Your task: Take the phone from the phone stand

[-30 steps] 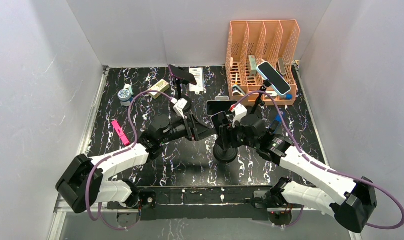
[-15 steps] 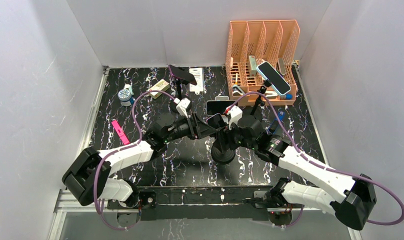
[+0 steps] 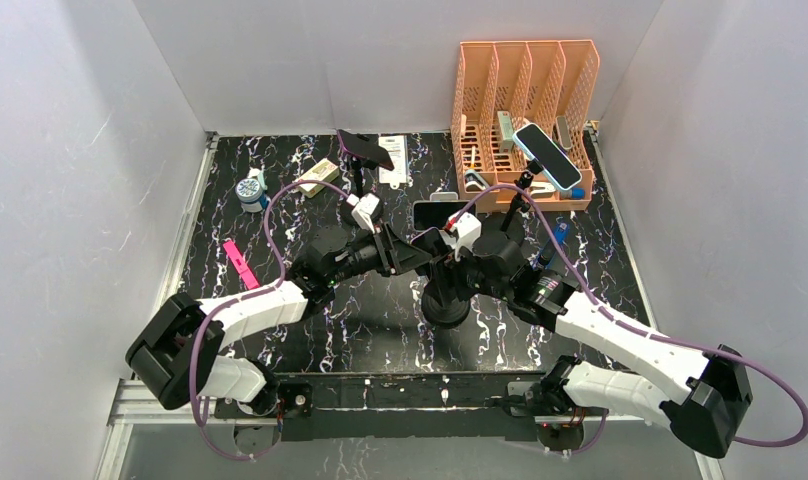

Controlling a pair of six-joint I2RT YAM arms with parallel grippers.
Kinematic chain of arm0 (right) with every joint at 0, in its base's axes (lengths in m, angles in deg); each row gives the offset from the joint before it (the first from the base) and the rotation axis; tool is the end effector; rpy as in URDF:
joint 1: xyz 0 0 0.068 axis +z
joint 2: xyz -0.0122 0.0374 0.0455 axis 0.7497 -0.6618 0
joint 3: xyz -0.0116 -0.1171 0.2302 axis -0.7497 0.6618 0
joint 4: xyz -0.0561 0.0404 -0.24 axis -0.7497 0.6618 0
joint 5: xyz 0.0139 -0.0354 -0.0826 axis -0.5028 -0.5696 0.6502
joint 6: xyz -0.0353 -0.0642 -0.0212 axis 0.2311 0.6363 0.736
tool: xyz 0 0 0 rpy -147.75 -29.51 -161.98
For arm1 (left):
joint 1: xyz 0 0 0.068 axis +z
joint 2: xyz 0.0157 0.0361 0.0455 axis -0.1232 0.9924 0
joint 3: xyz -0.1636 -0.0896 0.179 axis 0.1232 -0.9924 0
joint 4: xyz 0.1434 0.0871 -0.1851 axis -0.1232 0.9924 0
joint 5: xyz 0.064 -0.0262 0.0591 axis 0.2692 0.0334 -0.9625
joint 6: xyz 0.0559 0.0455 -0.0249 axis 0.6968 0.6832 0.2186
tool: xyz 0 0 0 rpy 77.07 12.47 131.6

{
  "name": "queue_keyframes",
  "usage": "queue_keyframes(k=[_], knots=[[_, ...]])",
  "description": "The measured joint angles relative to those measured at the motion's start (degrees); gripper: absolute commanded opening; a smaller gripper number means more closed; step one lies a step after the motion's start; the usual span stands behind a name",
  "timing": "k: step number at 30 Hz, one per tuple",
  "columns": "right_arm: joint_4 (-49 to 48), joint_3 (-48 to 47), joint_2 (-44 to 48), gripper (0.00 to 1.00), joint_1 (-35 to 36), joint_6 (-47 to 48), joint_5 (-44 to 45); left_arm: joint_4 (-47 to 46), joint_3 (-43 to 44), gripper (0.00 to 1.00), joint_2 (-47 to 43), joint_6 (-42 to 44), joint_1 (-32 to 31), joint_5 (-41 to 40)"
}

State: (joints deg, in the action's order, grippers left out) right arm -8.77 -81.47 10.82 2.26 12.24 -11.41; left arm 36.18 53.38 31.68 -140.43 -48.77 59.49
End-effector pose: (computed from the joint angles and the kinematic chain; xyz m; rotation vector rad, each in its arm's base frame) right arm 0.1565 0.1868 0.2562 -0.6319 2.0550 0.6341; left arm 0.2150 -0.2255 0.2444 0.1824 1.7889 -1.5739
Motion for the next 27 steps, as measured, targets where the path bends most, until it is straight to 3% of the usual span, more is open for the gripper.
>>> queue_keyframes(k=[4,10,18,20,27], knots=[[0.0,0.0,-0.1,0.03,0.3,0.4,1.0,0.1,0.0,0.17,0.2,-0.9,0.0,-0.3],[0.0,0.0,0.0,0.46,0.6,0.3,1.3,-0.6,-0.1,0.03,0.5,-1.5,0.4,-0.2],[0.8,0.1,1.3,0.94,0.6,-0.1,1.3,-1.6,-0.2,0.00,0.7,-2.3,0.3,0.2],[0.6,0.2,1.6,0.98,0.7,-0.6,1.1,-1.6,-0.2,0.00,0.8,-2.3,0.3,0.2],[0.3,-0.1,1.7,0.99,1.1,-0.1,2.3,-1.7,-0.2,0.00,0.9,-2.3,0.3,0.4]])
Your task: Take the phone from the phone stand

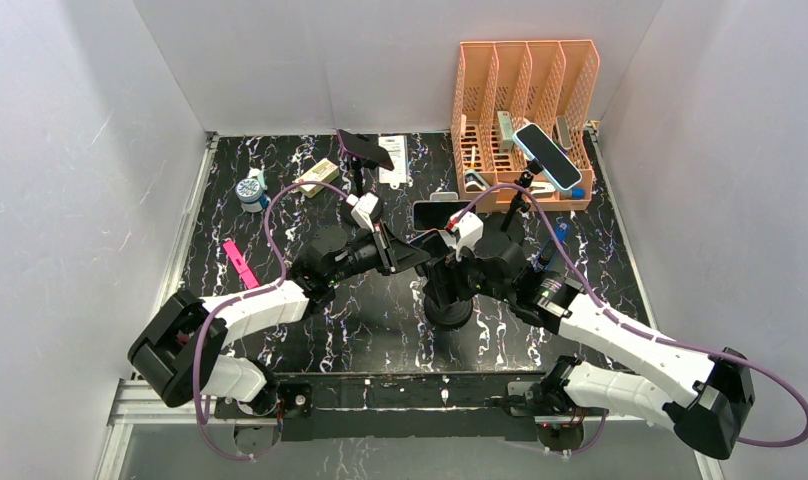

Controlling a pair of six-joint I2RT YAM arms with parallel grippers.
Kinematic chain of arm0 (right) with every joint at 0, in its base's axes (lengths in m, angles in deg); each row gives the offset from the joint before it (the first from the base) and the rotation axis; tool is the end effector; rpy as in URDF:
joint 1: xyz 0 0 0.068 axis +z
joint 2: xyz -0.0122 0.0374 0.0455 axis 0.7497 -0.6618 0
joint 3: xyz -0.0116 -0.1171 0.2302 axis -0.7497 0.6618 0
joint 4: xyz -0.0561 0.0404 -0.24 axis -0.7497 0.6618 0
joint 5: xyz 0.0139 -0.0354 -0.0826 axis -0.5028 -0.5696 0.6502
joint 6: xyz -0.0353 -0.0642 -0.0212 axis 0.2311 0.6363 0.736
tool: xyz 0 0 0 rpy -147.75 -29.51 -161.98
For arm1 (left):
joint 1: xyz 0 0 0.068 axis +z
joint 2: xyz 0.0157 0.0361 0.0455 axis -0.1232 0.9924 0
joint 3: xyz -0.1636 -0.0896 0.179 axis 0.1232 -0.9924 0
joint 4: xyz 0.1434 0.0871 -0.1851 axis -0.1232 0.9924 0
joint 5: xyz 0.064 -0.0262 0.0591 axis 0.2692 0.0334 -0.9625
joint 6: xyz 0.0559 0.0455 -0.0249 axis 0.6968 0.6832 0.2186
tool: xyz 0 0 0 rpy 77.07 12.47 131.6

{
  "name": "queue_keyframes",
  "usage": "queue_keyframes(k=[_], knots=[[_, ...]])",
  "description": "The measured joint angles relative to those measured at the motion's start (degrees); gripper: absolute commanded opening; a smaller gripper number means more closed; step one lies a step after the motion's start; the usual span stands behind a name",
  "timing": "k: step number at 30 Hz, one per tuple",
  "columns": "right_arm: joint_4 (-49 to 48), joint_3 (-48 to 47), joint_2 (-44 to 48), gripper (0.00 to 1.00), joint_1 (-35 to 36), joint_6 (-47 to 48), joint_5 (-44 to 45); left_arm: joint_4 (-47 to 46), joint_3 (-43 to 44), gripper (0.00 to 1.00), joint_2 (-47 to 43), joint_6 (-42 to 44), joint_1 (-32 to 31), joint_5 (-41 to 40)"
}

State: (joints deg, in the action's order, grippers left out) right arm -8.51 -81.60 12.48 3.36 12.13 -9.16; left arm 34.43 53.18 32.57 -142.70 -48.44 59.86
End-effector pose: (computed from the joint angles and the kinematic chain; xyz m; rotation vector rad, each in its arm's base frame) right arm 0.1520 0.1846 0.2630 -0.6149 2.0257 0.6218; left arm 0.2170 -0.2254 0.2428 0.1517 1.7899 -1.6057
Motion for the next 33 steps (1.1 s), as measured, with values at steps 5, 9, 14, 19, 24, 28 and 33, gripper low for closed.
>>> queue_keyframes(k=[5,9,14,19,24,28,33], knots=[[1.0,-2.3,-1.9,0.99,0.1,1.5,1.8,-0.1,0.0,0.00,0.1,-0.2,0.0,0.0],[2.0,-3.2,-2.5,0.99,0.9,3.1,4.0,-0.2,0.0,0.00,0.3,-0.5,0.0,0.0],[3.6,-4.2,-3.4,0.97,2.5,4.4,6.8,-0.5,0.0,0.00,0.7,-0.9,0.0,-0.2],[4.3,-4.2,-4.7,0.92,4.5,4.9,9.6,-0.2,0.2,0.00,0.7,-0.9,0.0,-0.3],[4.9,-4.2,-5.5,0.81,6.5,5.0,12.5,0.4,0.4,0.00,0.7,-0.9,0.0,-0.3],[5.1,-4.2,-5.5,0.57,7.1,4.4,14.2,0.6,0.5,0.16,0.7,-0.8,0.0,-0.2],[5.2,-4.2,-5.5,0.43,7.6,3.9,14.6,1.0,0.5,0.62,0.7,-0.4,0.0,0.0]])
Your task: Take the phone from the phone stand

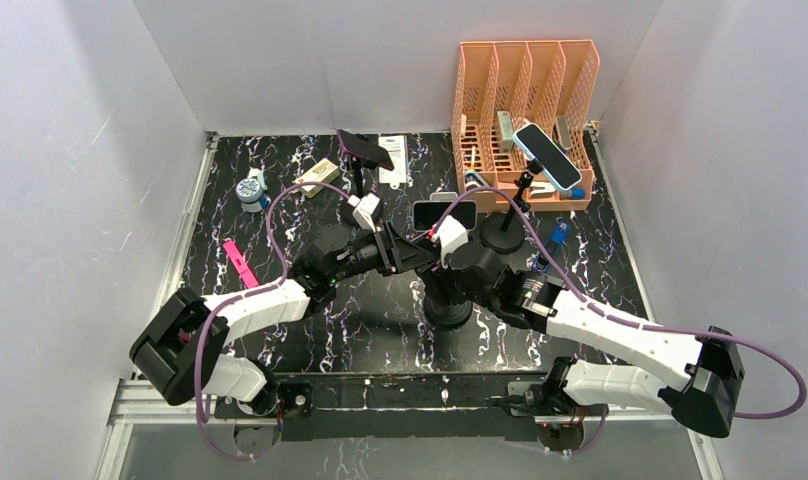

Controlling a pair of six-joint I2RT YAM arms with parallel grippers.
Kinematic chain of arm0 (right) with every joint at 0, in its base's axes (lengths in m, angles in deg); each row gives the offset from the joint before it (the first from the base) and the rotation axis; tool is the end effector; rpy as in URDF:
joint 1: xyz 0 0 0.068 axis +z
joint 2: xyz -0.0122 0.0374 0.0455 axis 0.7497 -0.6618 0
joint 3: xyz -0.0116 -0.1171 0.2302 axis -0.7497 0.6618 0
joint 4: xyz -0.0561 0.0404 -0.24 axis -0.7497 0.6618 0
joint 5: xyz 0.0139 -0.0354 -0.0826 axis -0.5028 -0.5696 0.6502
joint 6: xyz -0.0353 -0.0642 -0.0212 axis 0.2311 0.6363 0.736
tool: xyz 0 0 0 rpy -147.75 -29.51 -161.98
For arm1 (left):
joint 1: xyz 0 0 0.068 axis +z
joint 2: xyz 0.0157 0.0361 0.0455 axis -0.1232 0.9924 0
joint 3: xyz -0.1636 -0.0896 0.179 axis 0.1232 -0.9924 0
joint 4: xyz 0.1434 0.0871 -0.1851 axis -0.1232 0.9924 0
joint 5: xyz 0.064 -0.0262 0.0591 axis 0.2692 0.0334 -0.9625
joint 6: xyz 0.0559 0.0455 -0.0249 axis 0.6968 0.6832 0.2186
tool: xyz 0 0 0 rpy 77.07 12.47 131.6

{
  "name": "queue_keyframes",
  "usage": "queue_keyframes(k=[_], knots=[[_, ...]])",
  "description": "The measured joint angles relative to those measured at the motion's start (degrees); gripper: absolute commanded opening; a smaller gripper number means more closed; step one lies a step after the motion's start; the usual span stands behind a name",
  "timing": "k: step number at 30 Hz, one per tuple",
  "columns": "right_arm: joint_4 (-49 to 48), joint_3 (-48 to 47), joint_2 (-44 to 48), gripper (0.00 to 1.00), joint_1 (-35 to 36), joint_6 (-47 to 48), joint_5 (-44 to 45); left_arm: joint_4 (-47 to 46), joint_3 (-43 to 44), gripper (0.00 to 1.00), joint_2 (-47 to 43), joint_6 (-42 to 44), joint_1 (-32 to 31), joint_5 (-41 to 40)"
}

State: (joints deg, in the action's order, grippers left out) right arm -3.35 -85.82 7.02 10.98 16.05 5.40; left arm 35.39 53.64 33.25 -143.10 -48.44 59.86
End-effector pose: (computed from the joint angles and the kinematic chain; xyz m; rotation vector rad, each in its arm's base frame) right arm 0.1447 0.2031 0.2593 -0.6992 2.0344 0.3493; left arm 0.2189 -0.2271 0.2398 0.1398 1.8153 -1.6038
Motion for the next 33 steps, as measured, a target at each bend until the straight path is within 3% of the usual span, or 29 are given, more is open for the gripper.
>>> queue_keyframes(k=[2,6,33], knots=[[0.0,0.0,0.1,0.42,0.2,0.0,0.0,0.7,0.0,0.69,-0.2,-0.1,0.0,0.1],[0.0,0.0,0.4,0.38,0.3,0.0,-0.4,1.4,0.0,0.72,-1.7,0.2,0.0,0.5],[1.2,0.2,2.0,0.31,0.4,-1.5,-0.8,-0.1,-4.7,0.51,-3.1,-0.2,0.0,6.1]])
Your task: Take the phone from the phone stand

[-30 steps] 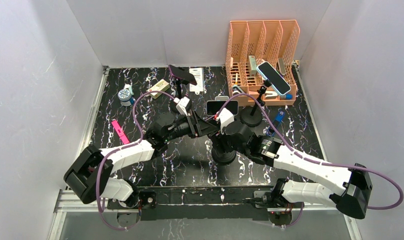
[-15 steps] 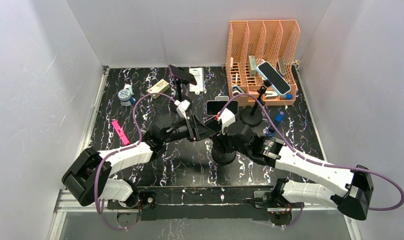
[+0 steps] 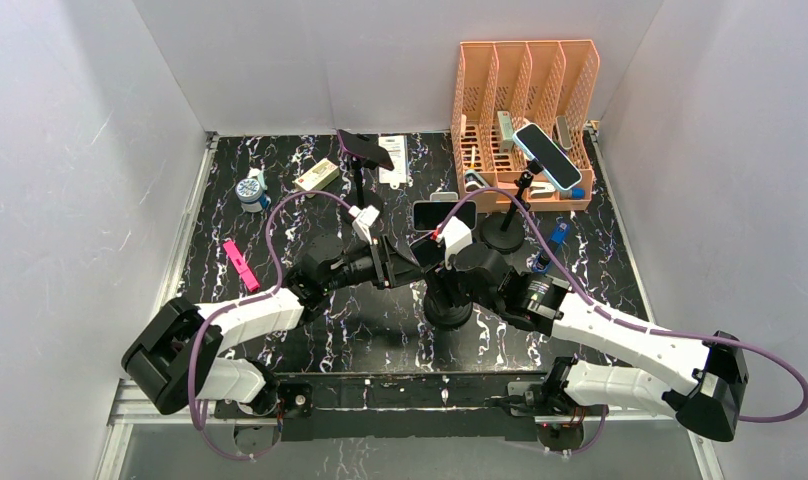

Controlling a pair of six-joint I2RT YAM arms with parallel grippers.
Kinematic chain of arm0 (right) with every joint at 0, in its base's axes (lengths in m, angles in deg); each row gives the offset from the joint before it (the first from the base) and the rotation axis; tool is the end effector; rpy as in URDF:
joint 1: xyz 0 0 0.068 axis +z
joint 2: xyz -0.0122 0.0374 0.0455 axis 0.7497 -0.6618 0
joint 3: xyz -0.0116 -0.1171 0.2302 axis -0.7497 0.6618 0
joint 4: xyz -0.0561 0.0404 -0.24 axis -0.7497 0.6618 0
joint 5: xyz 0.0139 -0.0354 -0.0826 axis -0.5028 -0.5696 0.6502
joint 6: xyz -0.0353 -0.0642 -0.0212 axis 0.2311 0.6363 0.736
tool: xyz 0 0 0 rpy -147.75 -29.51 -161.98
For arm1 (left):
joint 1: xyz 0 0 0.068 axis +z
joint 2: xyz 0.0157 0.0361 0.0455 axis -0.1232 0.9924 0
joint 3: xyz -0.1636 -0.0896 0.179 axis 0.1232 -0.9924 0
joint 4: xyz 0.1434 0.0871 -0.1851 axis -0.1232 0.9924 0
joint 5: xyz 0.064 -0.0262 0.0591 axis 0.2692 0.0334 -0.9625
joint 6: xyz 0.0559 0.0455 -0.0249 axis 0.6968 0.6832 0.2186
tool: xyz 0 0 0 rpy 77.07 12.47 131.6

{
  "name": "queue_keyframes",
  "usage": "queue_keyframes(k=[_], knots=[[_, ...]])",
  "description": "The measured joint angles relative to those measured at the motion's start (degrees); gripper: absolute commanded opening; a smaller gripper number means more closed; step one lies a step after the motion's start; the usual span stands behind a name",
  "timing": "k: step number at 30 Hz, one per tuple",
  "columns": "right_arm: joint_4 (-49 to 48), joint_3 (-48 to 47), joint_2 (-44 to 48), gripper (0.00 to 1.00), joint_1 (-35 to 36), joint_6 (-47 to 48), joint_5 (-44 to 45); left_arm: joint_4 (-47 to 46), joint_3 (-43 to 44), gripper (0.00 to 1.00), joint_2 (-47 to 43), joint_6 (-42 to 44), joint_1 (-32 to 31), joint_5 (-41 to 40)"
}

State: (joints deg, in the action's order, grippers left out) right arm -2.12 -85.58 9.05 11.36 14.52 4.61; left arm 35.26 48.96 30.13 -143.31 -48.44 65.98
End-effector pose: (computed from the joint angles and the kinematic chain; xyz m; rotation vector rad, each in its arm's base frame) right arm 0.1392 0.1985 0.2632 -0.6838 2.0382 0.3882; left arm 0.2001 -0.2187 0.2280 0.2303 1.8648 -1.6713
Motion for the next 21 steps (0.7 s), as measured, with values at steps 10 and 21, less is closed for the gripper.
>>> queue_keyframes(k=[10,21], knots=[[0.0,0.0,0.0,0.28,0.0,-0.4,0.0,-2.1,0.5,0.31,1.0,-1.3,0.0,1.2],[-1.9,2.3,2.2,0.01,0.2,-1.6,1.4,-4.1,0.6,0.00,1.6,-2.6,-0.2,1.4]])
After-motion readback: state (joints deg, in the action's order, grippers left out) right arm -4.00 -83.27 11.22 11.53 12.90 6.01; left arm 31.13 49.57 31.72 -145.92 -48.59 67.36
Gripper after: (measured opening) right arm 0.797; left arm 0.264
